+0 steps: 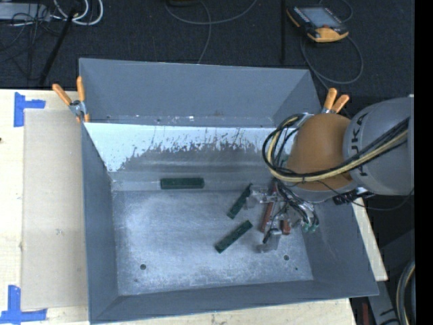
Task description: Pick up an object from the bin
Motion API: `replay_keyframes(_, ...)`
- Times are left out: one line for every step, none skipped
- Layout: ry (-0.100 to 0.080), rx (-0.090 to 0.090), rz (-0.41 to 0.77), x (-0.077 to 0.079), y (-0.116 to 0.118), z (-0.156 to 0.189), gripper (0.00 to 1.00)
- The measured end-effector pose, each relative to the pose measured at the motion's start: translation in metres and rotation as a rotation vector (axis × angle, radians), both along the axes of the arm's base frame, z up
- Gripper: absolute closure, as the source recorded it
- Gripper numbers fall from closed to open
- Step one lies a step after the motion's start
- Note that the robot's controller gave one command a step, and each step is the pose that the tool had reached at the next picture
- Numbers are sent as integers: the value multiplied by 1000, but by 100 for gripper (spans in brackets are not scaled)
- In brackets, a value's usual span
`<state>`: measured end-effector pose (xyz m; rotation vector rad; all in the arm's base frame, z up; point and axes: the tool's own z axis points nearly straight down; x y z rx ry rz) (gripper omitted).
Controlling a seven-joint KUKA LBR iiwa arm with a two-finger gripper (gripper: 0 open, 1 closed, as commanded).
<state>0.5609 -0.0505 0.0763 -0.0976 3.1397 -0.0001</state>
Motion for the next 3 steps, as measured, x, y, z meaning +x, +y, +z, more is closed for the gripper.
replay_keyframes(0,0,2,0,0,0,100)
replay_keyframes(0,0,3,0,0,0,0)
replay_keyframes(3,2,382,-34,38,-7,0)
